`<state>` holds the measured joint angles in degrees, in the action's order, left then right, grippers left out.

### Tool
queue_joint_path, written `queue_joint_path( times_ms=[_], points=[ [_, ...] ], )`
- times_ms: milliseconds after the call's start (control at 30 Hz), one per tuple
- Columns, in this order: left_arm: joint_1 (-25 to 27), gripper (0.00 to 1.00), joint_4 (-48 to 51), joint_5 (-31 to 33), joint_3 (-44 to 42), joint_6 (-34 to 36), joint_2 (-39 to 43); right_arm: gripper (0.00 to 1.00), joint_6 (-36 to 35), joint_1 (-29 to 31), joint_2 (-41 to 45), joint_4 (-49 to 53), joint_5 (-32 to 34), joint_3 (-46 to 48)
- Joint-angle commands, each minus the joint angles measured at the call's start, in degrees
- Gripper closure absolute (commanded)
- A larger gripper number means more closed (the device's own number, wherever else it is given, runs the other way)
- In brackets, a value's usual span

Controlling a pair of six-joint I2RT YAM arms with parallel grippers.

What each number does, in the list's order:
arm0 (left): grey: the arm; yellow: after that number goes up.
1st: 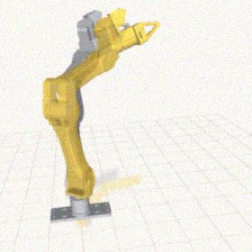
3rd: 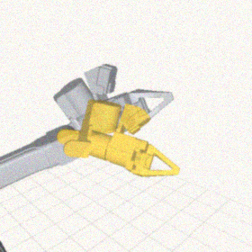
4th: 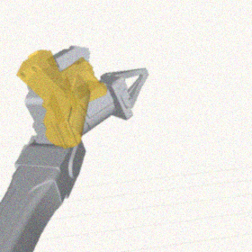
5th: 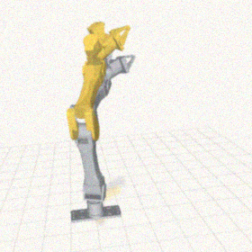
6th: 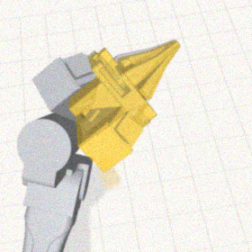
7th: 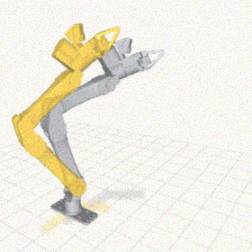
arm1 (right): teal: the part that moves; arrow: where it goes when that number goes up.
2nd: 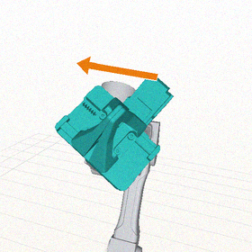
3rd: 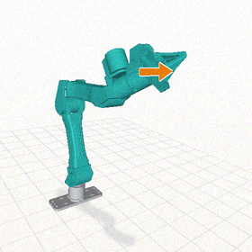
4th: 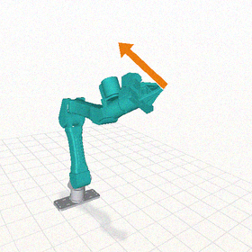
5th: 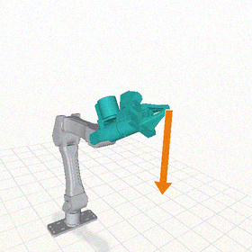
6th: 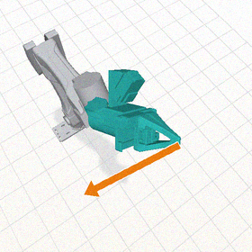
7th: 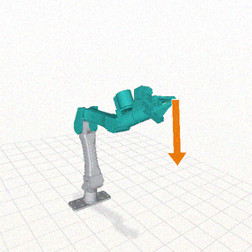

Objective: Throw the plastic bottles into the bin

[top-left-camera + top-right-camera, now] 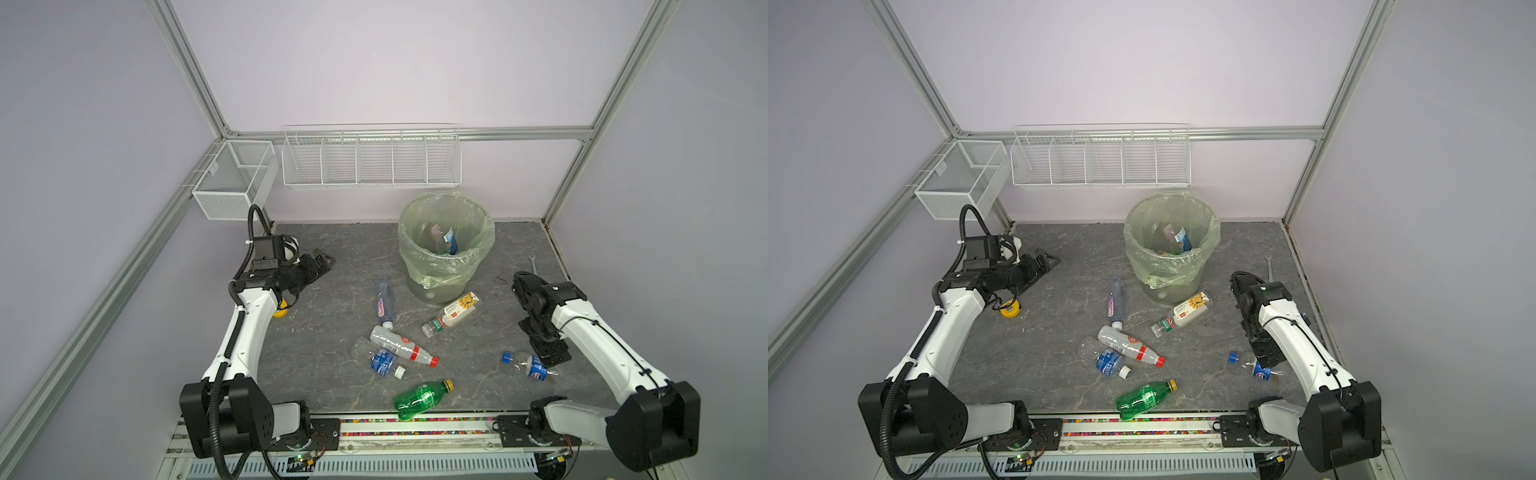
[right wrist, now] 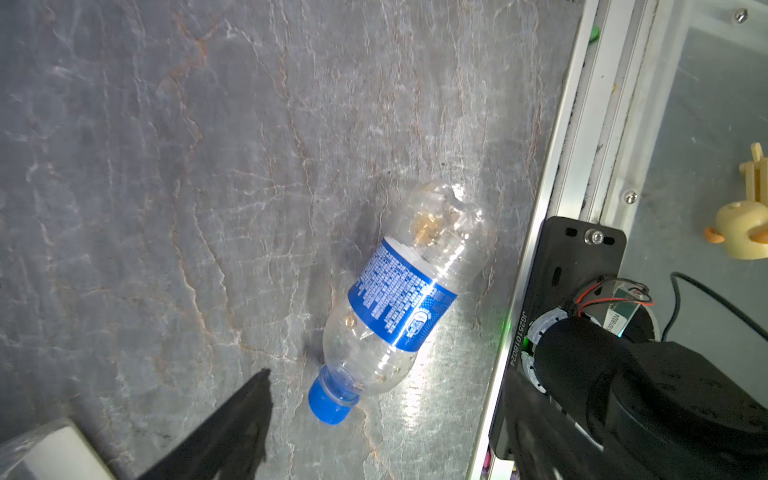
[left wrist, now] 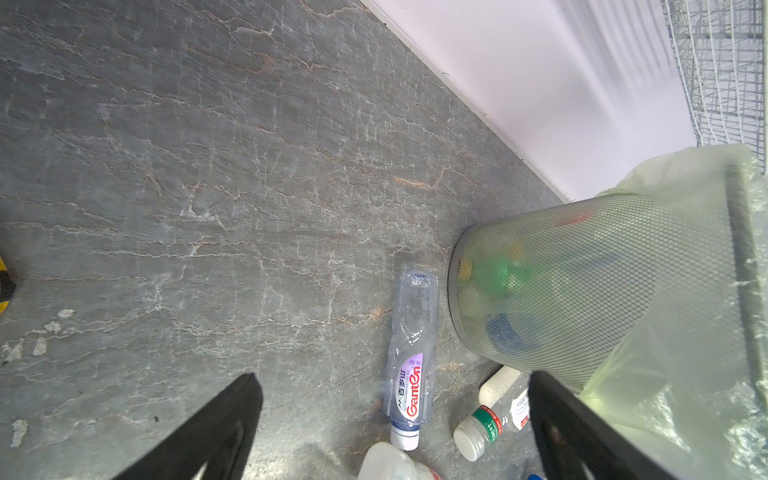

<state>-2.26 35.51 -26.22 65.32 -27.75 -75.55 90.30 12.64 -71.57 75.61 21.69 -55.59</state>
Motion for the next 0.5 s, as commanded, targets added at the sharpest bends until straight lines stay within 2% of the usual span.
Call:
queue_joint_path(
  times_ms=[0,167,333,467],
  points=[
    [-0.44,0.0,0.79,-0.13,0.68,0.95,-0.33,0.12,4.68,-0.43,0.09,-1.21,-4.06,2.33],
    [-0.55,0.0,0.79,-0.14,0.61,0.86,-0.31,0.12,5.48,-0.47,0.52,-3.16,-4.29,4.47],
    [-0.55,0.0,0.62,-0.37,0.25,0.59,-0.86,0.11,-0.82,-3.36,-3.57,-8.43,-7.03,4.88],
    [-0.55,0.0,0.88,-0.34,0.51,0.73,-1.01,0.11,-2.17,-3.64,-7.02,-11.05,-9.22,6.65]
  ],
)
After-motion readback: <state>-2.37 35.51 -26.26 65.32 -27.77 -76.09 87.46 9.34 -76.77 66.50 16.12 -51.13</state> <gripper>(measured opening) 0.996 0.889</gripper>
